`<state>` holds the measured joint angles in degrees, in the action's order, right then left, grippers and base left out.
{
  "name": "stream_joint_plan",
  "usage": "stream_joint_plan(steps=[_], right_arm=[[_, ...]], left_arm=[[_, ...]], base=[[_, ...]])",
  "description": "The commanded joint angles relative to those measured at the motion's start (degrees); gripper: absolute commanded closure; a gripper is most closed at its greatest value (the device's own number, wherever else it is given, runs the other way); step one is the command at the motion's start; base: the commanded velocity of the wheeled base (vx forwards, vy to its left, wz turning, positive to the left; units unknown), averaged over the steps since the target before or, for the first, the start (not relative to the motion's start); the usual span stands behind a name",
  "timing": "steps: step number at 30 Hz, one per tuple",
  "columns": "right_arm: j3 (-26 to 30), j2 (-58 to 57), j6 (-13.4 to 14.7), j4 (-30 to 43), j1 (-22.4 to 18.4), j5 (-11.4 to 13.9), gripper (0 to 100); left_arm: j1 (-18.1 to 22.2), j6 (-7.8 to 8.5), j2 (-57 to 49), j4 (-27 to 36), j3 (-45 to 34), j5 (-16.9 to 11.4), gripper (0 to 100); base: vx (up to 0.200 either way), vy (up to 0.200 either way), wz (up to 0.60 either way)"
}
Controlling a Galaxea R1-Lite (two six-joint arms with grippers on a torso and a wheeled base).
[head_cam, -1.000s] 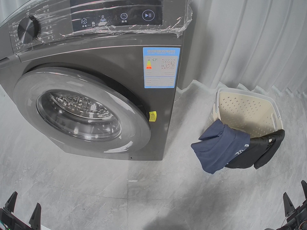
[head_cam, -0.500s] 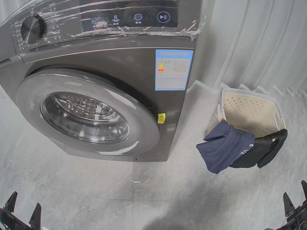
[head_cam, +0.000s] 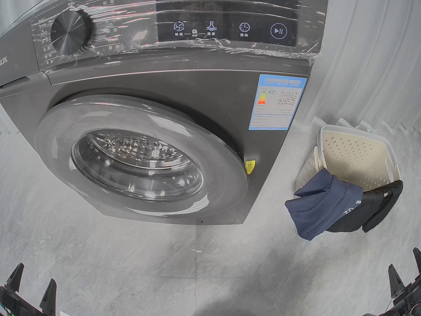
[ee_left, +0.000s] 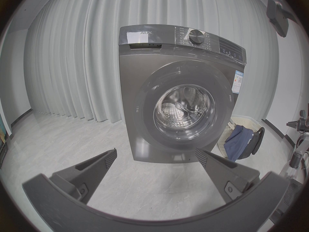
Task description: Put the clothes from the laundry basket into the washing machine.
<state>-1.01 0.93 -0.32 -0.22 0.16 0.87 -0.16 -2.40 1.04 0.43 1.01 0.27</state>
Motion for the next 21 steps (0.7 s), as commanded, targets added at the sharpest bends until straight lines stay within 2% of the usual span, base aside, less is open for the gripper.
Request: stream_joint_plan(steps=[1, 14, 21], right_arm=[[1.01, -0.93, -0.03, -0.04, 0.02, 0.01, 0], [1.01, -0.93, -0.03, -0.04, -0.07, 0.01, 0], [1.01, -0.93, -0.03, -0.04, 0.02, 0.01, 0]], left_arm=[[-0.02, -0.06, -0.86, 0.01, -0.84, 0.08, 0], [-0.02, -0.06, -0.86, 0.01, -0.84, 0.08, 0], [-0.02, -0.06, -0.86, 0.01, -0.84, 0.08, 0]], base=[[0.000, 0.200, 0.00], [0.000, 0.200, 0.00], [0.000, 0.000, 0.00]])
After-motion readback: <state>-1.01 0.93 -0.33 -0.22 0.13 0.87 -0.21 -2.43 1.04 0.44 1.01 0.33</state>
